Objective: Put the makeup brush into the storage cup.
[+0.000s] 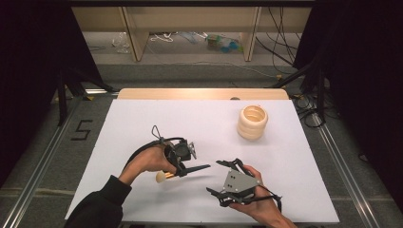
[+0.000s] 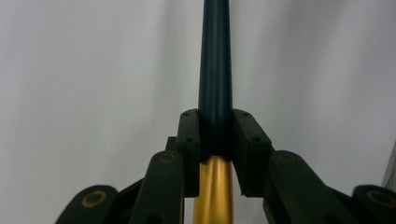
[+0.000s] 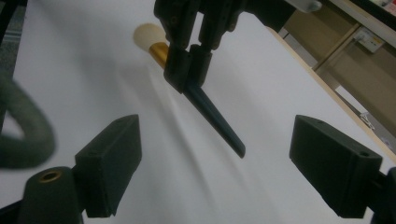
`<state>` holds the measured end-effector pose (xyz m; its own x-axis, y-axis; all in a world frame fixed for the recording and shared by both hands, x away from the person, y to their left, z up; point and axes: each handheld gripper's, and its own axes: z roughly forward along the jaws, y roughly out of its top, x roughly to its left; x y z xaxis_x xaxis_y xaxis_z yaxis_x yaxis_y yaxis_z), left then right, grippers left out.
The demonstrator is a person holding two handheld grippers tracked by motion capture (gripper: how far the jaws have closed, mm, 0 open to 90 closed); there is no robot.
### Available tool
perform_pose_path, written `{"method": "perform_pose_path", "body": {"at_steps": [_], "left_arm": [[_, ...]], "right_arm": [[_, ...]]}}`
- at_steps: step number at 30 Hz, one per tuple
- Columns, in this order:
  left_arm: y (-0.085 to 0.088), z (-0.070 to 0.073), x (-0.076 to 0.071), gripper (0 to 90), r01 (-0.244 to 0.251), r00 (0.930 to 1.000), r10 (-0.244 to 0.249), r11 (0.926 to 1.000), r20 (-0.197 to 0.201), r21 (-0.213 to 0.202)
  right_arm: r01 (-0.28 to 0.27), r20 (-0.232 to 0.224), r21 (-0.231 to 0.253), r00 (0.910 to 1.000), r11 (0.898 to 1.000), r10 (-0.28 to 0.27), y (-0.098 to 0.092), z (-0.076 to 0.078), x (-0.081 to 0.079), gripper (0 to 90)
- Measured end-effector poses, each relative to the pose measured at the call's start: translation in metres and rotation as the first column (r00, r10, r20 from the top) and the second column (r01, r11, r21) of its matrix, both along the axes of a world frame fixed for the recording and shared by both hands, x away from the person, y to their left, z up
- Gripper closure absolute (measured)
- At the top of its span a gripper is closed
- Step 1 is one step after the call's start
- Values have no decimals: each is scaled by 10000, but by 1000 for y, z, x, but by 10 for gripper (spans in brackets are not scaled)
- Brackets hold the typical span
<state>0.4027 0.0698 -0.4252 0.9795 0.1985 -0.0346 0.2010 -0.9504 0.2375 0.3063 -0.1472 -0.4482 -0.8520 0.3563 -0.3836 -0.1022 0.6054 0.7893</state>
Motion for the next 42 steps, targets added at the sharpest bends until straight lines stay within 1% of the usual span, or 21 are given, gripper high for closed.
{"method": "perform_pose_path", "body": {"at_steps": [5,11,14,15,17,19,20,21,23,24,25,27,28,29,30,31,35,38,40,41,42], "left_arm": [[-3,3,-1,743,164,9999,-164,9999,-16,-37],[-8,7,-4,743,296,9996,-296,9995,-23,-108],[-12,6,-5,743,331,9994,-331,9994,-51,-51],[-13,6,-5,743,377,9993,-377,9993,-67,-22],[-14,6,-4,743,436,9990,-436,9990,-133,35],[-15,8,-4,743,409,9991,-408,9991,-119,79],[-15,8,-4,743,427,9990,-426,9991,-162,49],[-15,8,-5,743,389,9991,-390,9992,-141,-55],[-15,9,-6,743,441,9989,-442,9990,-151,-93],[-16,10,-6,743,422,9990,-424,9990,-128,-122],[-16,10,-6,743,400,9991,-402,9991,-122,-131],[-15,10,-7,743,441,9989,-442,9990,-124,-90],[-15,10,-7,743,456,9989,-457,9989,-110,-94],[-15,10,-7,743,498,9987,-499,9987,-125,-82],[-15,11,-7,743,451,9989,-453,9989,-117,-125],[-15,11,-8,743,506,9985,-507,9987,-194,-48],[-16,11,-8,743,525,9984,-525,9986,-193,7],[-16,12,-9,743,466,9985,-464,9989,-274,76],[-16,13,-9,743,529,9984,-528,9986,-183,63],[-16,13,-9,743,516,9985,-515,9987,-192,55],[-16,13,-9,743,505,9985,-504,9987,-201,39]], "right_arm": [[-391,263,-517,9988,9979,405,14,-4,3,200],[-515,584,-959,9966,9941,572,26,-6,7,209],[-626,811,-1334,9940,9891,739,33,-9,8,227],[-612,1047,-1692,9913,9837,797,36,-10,10,253],[-649,1106,-1838,9901,9808,862,37,-11,10,263],[-571,1299,-2225,9876,9733,877,40,-13,11,271],[-541,1639,-2583,9815,9645,989,40,-12,13,281],[-617,2127,-3037,9683,9508,1307,43,-12,15,290],[-597,2101,-3042,9692,9507,1281,45,-13,15,297],[-819,2401,-3527,9549,9321,1748,47,-13,17,310],[-636,2212,-3547,9636,9328,1499,48,-14,15,338],[-590,2222,-3567,9640,9323,1460,49,-15,14,347],[-558,2295,-3692,9618,9277,1492,50,-16,14,359],[-494,2536,-3887,9543,9200,1583,52,-16,14,396],[-494,2536,-3887,9543,9200,1583,52,-16,14,396],[-533,2751,-3981,9454,9158,1746,53,-15,14,428],[-347,2707,-4110,9496,9110,1583,55,-16,12,471],[-339,2932,-4313,9398,9016,1756,57,-17,12,510],[-271,2988,-4484,9375,8934,1784,58,-17,12,533],[-343,3152,-4664,9272,8839,2023,58,-17,13,545],[-711,3270,-4950,9081,8660,2615,60,-16,15,557]]}}
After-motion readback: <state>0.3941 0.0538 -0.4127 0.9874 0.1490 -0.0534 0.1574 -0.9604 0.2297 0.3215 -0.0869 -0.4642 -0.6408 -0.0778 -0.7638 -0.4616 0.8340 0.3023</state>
